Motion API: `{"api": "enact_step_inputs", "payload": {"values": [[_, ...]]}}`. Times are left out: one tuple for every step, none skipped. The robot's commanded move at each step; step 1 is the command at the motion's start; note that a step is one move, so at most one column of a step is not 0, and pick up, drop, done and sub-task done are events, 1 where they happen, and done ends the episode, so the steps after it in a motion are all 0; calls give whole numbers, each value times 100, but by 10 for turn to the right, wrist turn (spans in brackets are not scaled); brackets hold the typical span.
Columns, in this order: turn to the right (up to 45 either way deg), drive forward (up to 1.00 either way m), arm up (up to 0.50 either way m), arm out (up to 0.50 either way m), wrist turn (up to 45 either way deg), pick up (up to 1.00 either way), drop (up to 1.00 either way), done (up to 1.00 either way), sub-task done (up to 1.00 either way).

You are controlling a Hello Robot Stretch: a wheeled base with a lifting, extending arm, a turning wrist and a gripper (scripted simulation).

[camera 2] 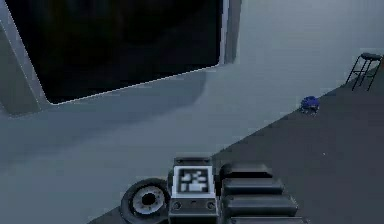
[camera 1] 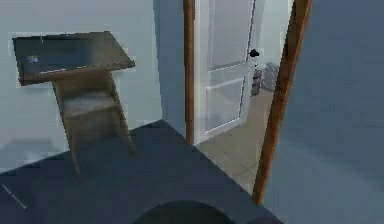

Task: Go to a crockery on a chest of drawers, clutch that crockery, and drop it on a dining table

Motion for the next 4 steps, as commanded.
{"api": "enact_step_inputs", "payload": {"values": [[0, 100, 0, 0, 0, 0, 0, 0, 0], [-30, 0, 0, 0, 0, 0, 0, 0, 0], [0, 30, 0, 0, 0, 0, 0, 0, 0], [450, 0, 0, 0, 0, 0, 0, 0, 0]]}}
